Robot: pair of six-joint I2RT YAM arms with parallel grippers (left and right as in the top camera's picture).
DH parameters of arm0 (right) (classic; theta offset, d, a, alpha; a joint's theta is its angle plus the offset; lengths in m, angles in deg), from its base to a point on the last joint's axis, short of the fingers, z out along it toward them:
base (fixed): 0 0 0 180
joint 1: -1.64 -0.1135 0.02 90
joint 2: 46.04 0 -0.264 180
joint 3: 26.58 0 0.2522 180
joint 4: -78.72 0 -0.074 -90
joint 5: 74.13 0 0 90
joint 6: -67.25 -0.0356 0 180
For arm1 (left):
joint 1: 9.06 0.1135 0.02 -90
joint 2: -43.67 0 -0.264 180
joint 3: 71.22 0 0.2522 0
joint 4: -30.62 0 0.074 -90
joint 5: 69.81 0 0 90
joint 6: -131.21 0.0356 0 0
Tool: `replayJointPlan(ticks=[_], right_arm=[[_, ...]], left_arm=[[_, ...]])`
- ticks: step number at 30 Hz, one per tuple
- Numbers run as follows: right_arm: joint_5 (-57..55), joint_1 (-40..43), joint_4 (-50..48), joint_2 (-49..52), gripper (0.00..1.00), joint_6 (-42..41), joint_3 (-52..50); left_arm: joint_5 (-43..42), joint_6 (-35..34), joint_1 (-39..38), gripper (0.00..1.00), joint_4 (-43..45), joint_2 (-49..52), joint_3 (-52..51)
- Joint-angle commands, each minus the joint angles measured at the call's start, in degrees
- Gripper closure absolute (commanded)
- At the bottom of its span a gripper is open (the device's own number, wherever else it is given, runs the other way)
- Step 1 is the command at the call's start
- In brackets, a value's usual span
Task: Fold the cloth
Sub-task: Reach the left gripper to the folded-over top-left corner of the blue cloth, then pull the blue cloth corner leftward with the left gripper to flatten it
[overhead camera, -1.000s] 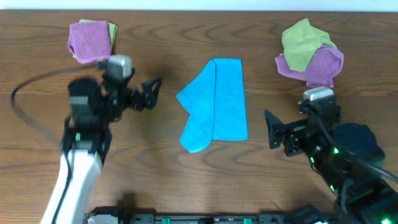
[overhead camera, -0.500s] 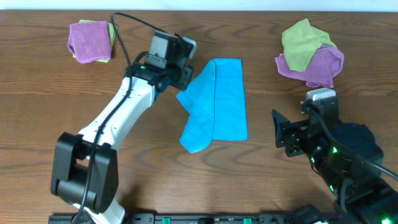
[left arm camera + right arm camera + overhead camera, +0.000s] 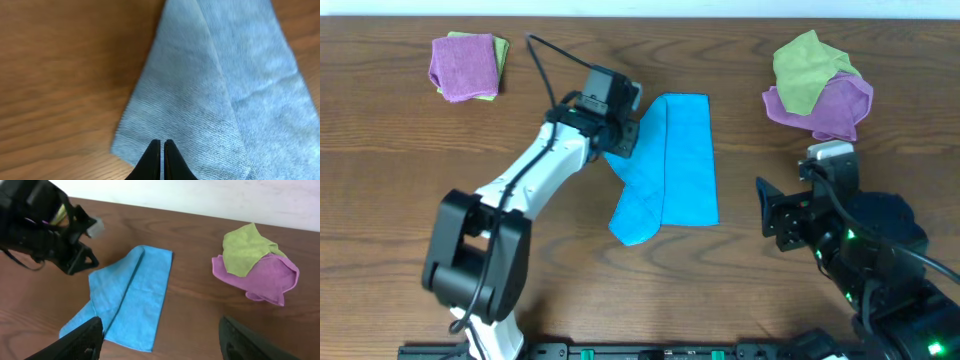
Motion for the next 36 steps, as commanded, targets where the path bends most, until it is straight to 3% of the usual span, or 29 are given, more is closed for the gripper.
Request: replayJointPlan(ticks=[1, 8, 32, 36], right_arm=[[-0.13, 0.24, 0.28, 0.46, 0.26, -0.87, 0.63], [-0.15, 0.26, 0.44, 0.81, 0.26, -0.85, 0.63], [-0.17, 0.26, 1.01, 0.87, 0.22, -0.63, 0.63], [-0.17, 0.26, 1.95, 0.87, 0.23, -0.63, 0.63]], left_arm=[[-0.11, -0.2, -0.37, 0.94, -1.29, 2.23, 0.96], [5.84, -0.15, -0.37, 0.94, -1.75, 3.85, 0.96], [8.17, -0.2, -0.2, 0.94, 0.11, 11.85, 0.96], [15.39, 0.87, -0.11, 0.94, 3.76, 12.92, 0.96]])
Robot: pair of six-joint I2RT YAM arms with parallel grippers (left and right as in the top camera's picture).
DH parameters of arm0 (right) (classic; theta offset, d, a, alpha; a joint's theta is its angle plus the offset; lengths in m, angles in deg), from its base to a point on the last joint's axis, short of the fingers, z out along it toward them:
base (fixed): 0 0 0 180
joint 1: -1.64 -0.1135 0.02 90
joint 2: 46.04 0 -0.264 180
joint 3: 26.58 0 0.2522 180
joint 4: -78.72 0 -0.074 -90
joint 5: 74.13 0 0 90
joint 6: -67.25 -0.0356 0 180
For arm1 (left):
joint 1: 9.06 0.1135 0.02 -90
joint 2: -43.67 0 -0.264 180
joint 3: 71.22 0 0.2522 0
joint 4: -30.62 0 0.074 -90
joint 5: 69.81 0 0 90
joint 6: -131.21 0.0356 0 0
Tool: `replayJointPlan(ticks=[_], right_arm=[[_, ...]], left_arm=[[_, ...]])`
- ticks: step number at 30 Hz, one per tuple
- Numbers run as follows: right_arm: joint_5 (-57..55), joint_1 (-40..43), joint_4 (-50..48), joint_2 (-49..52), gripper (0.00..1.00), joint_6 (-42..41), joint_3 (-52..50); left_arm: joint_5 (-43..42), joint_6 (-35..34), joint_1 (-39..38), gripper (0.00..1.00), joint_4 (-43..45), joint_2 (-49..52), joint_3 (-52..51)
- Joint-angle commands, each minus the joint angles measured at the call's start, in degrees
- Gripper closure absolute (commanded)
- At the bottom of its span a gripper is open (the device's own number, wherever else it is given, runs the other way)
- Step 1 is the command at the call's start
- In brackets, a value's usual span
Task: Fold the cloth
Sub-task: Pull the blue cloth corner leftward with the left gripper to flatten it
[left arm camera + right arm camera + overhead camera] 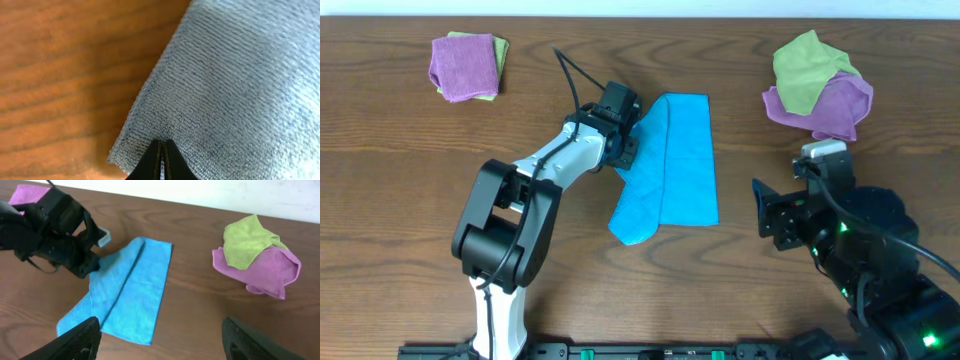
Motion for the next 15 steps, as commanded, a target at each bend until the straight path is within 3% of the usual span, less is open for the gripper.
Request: replayJointPlan(ticks=[1, 4, 9, 15], right_arm=[[-0.2, 0.26, 0.68, 0.02, 0.23, -0.61, 0.63], [-0.22, 0.26, 1.46, 0.22, 0.24, -0.61, 0.63], [-0.2, 0.26, 3.74, 1.44, 0.24, -0.63, 0.63], [-0.22, 0.26, 3.87, 2.67, 0.24, -0.61, 0.63]], left_arm=[[10.14, 2.54, 0.5, 0.94, 3.41, 3.34, 0.24], [19.23, 9.2, 1.38, 0.95, 10.91, 3.52, 0.24], [21.53, 20.06, 5.35, 0.94, 22.71, 4.28, 0.24], [21.62, 20.37, 10.91, 0.94, 27.65, 4.37, 0.31]])
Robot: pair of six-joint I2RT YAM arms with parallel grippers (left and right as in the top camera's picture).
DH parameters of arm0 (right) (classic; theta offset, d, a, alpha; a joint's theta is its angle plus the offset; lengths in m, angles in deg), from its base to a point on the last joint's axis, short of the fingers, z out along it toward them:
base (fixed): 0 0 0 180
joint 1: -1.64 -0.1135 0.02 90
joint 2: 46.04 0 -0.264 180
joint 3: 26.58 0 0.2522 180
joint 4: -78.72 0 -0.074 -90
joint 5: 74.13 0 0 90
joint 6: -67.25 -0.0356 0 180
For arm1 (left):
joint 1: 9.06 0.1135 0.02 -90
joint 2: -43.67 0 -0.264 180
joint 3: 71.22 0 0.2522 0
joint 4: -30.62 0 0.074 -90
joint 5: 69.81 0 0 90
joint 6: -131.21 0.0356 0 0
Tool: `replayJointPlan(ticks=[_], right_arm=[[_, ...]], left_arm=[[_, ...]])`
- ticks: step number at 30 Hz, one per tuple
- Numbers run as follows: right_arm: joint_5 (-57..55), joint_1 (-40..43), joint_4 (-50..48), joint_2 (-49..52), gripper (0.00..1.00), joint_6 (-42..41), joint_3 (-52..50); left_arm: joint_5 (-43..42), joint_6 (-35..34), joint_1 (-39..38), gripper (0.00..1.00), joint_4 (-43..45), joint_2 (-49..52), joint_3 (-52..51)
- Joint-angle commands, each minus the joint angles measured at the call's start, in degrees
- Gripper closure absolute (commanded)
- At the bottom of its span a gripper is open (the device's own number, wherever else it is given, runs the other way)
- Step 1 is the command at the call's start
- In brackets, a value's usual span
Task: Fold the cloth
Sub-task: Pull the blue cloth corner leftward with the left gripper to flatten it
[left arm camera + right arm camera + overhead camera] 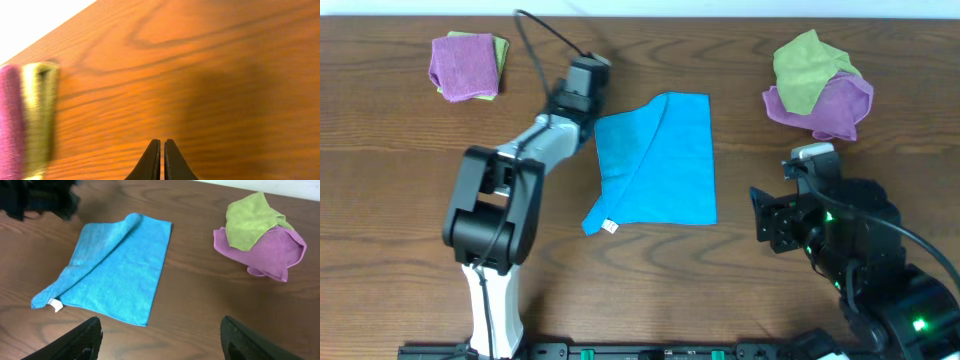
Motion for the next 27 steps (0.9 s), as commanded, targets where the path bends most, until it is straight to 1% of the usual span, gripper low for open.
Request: replayJointPlan(ticks=[1, 3, 4, 5, 7, 8, 9, 11, 12, 17, 20, 24, 27], right_arm=[[-0.2, 0.26, 0.0, 0.48, 0.24, -0.63, 0.61], [-0.2, 0.26, -0.02, 1.18, 0.26, -0.63, 0.61], [-0.2, 0.26, 0.0, 1.55, 0.27, -0.63, 0.61], [-0.2, 0.26, -0.02, 2.03, 0.27, -0.63, 0.61], [-0.2, 0.26, -0.07, 2.64, 0.27, -0.63, 0.61], [-0.24, 0.26, -0.2, 2.97, 0.27, -0.61, 0.61], [-0.26, 0.26, -0.52, 3.3, 0.27, -0.59, 0.61], [-0.22, 0.26, -1.31, 3.89, 0.27, -0.28, 0.61], [-0.2, 0.26, -1.55, 4.26, 0.27, 0.74, 0.61], [-0.22, 0.26, -1.57, 4.63, 0.25, 0.94, 0.61], [-0.2, 0.26, -1.99, 4.63, 0.26, 1.99, 0.61], [-0.2, 0.26, -2.27, 4.63, 0.25, 1.99, 0.61], [-0.2, 0.26, -2.25, 4.63, 0.25, 1.97, 0.61]], left_arm=[[2.21, 2.05, 1.27, 0.94, -0.17, 0.13, 0.26], [2.62, 0.96, 0.39, 0.94, -1.18, -2.21, 0.26], [2.49, -0.39, -0.42, 0.94, -2.73, -3.76, 0.26], [0.94, -1.4, -1.6, 0.94, -6.1, -6.12, 0.26], [-5.55, -1.99, -3.04, 0.95, -12.02, -9.25, 0.26], [-11.69, -3.06, -3.67, 0.94, -15.52, -10.78, 0.26], [-16.48, -5.2, -3.93, 0.94, -17.97, -11.58, 0.26], [-19.63, -12.85, -3.93, 0.95, -20.02, -11.32, 0.26], [-19.8, -15.34, -3.87, 0.94, -20.68, -10.88, 0.26], [-21.59, -20.74, -3.96, 0.94, -24.5, -9.44, 0.26], [-24.39, -21.11, -4.04, 0.94, -25.11, -8.0, 0.26], [-23.82, -21.03, -4.28, 0.94, -24.74, -6.47, 0.26], [-21.31, -20.96, -4.28, 0.94, -24.0, -5.22, 0.26]])
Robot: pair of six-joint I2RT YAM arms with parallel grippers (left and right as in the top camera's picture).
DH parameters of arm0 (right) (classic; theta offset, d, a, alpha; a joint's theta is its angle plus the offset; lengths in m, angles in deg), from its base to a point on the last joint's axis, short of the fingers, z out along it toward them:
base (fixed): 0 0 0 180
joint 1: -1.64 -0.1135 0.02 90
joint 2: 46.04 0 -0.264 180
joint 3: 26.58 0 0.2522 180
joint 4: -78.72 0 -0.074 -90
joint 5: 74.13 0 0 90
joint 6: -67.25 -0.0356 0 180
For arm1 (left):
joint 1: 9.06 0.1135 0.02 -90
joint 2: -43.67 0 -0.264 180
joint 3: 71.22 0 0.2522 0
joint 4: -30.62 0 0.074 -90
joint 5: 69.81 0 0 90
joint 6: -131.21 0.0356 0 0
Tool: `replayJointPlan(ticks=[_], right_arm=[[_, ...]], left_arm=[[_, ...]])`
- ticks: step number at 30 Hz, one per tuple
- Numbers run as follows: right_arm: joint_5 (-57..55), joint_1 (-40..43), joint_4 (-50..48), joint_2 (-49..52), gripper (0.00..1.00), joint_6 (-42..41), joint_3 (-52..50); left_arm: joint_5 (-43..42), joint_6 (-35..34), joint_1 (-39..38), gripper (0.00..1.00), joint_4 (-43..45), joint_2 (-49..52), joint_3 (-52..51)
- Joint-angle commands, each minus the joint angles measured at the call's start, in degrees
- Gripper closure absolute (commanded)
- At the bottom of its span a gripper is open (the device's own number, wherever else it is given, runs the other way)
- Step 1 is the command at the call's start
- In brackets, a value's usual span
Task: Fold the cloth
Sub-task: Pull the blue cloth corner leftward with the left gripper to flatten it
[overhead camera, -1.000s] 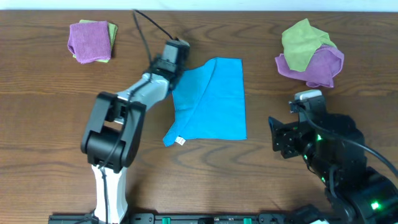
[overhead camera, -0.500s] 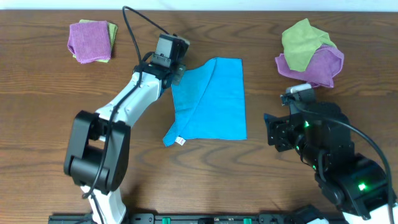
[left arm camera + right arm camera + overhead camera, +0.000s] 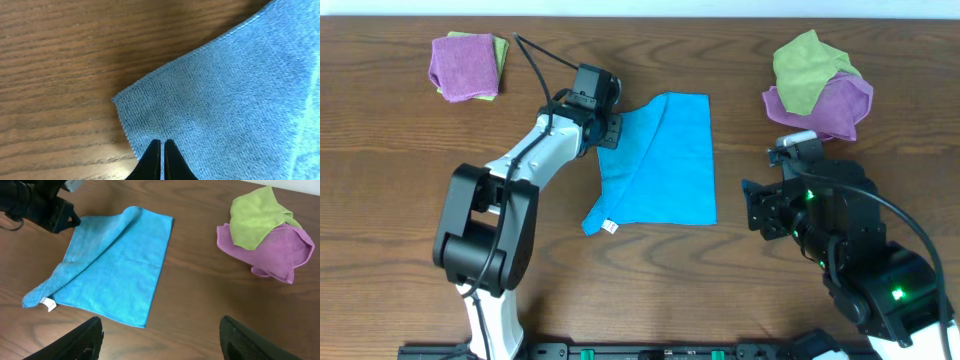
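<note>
The blue cloth [image 3: 665, 165] lies mid-table, mostly spread out. A loose ridge runs from its top edge down to the lower-left corner, where a white tag [image 3: 610, 227] shows. My left gripper [image 3: 604, 130] is shut, its tips [image 3: 162, 145] low over the cloth's upper-left corner [image 3: 120, 100]. Whether it pinches any fabric cannot be seen. My right gripper [image 3: 753, 212] hangs open to the right of the cloth, with nothing between its fingers [image 3: 85, 340]. The right wrist view shows the whole cloth [image 3: 115, 262].
A folded purple and green stack [image 3: 467, 65] sits at the far left. A crumpled green cloth on a purple one [image 3: 818, 85] lies at the far right, behind my right arm. The table's far edge runs along the top.
My left gripper was beyond the cloth's upper-left corner, over bare wood near the folded stack; now it is over that corner. The cloth has not changed shape. My right arm has shifted slightly.
The cloth first lay as a narrow strip, its left flap folded over, with my shut left gripper above that edge. Then the gripper was low on the edge. Later the flap lay spread to the left, the gripper past it. Now the gripper is over the corner.
</note>
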Motion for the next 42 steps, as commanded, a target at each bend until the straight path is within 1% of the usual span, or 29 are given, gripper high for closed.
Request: replayJointPlan(ticks=[1, 7, 15, 21, 25, 28, 34, 42], right_arm=[[-0.2, 0.26, -0.13, 0.02, 0.25, 0.94, 0.61], [-0.2, 0.26, -0.13, 0.02, 0.25, 0.94, 0.61], [-0.17, 0.26, -0.11, 0.02, 0.25, 0.94, 0.61], [-0.15, 0.26, 0.33, 0.02, 0.25, 0.92, 0.61], [-0.15, 0.26, 0.87, 0.02, 0.25, 0.9, 0.61], [-0.15, 0.26, 1.31, 0.02, 0.25, 0.87, 0.61], [-0.15, 0.26, 1.55, 0.02, 0.25, 0.66, 0.61], [-0.15, 0.26, 1.42, 0.02, 0.25, 0.22, 0.61]], left_arm=[[1.99, -0.5, -0.04, 0.94, 0.44, 1.79, 0.09], [1.62, 0.24, -0.15, 0.94, 1.29, 4.68, 0.09], [2.08, 1.25, -0.17, 0.94, 4.55, 6.67, 0.09], [6.21, 5.62, -0.09, 0.95, 6.16, 9.97, 0.09], [11.65, 8.66, 0.42, 0.95, 8.68, 11.78, 0.09], [13.81, 10.16, 1.7, 0.95, 10.12, 12.68, 0.09], [13.77, 10.21, 5.07, 0.94, 10.43, 12.79, 0.37], [13.75, 10.19, 5.09, 0.94, 9.4, 12.66, 3.3]])
